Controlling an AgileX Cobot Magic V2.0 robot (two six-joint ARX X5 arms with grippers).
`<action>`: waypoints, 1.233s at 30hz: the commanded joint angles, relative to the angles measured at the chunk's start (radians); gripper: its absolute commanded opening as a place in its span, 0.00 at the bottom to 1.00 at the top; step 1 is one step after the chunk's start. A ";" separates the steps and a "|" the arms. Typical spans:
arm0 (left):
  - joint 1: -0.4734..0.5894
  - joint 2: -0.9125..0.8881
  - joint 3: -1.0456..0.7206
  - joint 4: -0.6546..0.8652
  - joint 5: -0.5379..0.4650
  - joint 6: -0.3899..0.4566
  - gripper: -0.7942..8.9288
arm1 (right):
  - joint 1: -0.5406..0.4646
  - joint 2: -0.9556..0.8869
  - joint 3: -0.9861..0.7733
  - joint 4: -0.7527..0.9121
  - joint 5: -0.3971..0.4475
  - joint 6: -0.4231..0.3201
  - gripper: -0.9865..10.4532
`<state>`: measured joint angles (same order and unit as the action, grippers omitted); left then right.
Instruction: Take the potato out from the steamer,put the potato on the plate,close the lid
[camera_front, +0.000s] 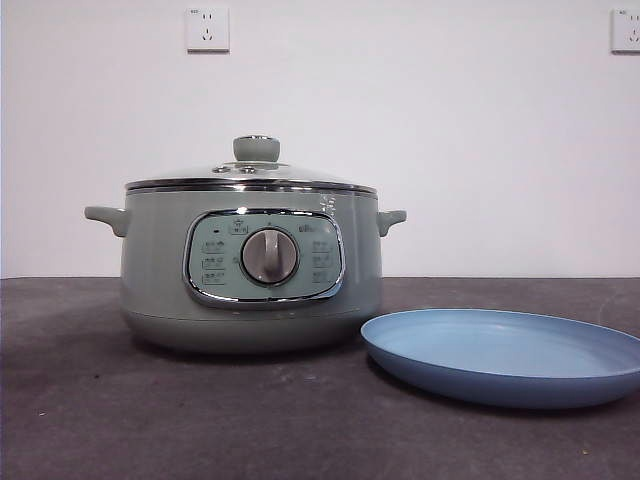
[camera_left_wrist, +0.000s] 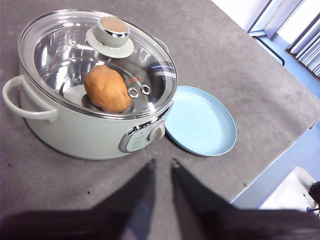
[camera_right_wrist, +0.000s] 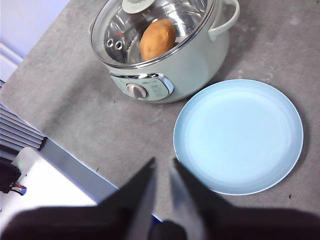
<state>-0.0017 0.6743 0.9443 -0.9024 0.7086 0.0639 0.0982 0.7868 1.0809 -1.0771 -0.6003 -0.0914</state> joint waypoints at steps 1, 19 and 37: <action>0.001 -0.004 0.001 0.009 -0.002 0.018 0.78 | 0.002 -0.002 0.002 0.003 0.004 0.014 0.48; -0.020 0.087 0.047 0.122 -0.032 0.008 0.82 | 0.002 0.025 0.002 0.007 0.003 0.065 0.64; -0.314 0.678 0.414 0.344 -0.325 0.097 0.82 | 0.002 0.038 0.002 0.024 0.003 0.068 0.64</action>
<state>-0.3061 1.3148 1.3403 -0.5690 0.3943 0.1314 0.0982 0.8234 1.0809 -1.0599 -0.5987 -0.0322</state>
